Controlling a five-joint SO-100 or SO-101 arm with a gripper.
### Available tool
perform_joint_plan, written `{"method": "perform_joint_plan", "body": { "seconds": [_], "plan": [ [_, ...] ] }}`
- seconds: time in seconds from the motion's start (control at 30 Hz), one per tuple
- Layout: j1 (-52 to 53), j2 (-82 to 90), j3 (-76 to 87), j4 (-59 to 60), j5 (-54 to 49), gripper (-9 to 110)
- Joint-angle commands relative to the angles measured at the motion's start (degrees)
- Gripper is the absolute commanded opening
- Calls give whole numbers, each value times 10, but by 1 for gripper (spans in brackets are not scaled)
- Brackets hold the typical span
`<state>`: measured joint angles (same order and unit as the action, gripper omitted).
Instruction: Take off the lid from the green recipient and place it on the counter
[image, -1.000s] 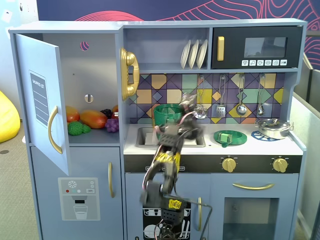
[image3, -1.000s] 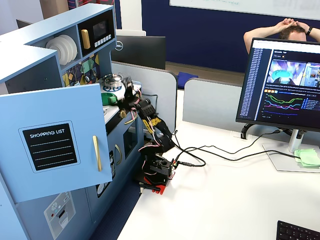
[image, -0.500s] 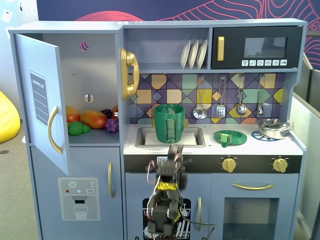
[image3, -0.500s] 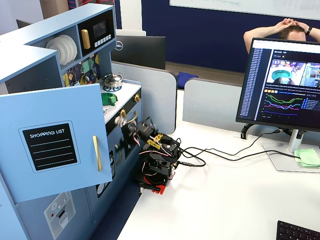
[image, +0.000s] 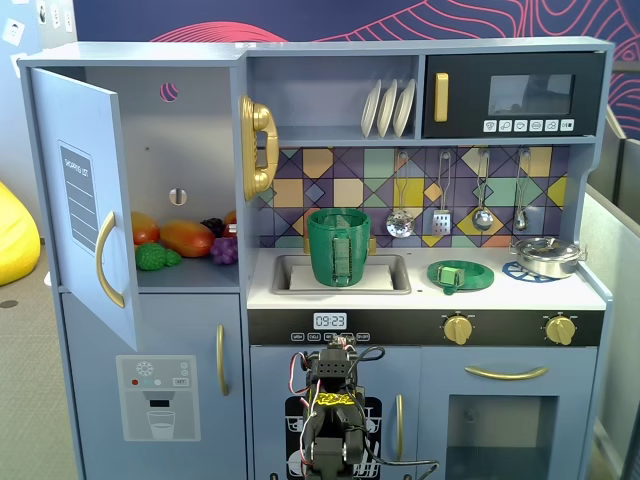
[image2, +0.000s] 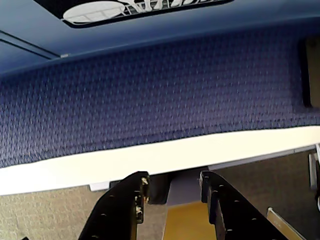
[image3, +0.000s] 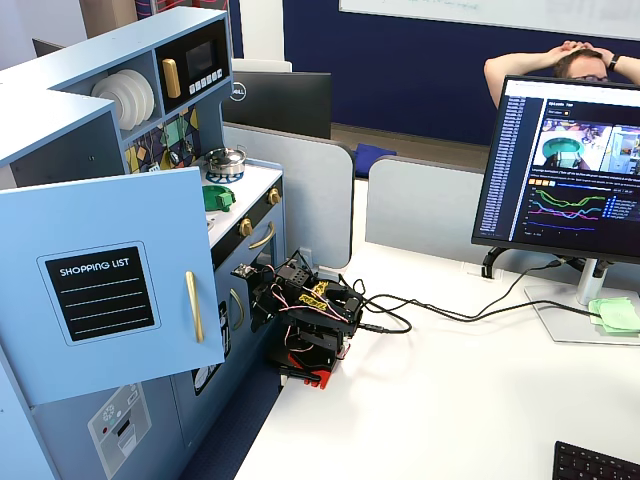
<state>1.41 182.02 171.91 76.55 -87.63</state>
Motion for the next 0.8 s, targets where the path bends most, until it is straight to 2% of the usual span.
{"method": "perform_joint_plan", "body": {
  "seconds": [0.0,0.77],
  "plan": [
    [-6,0,-3,90,17,3],
    [-7,1,-3,112,13,4]
  ]
}}
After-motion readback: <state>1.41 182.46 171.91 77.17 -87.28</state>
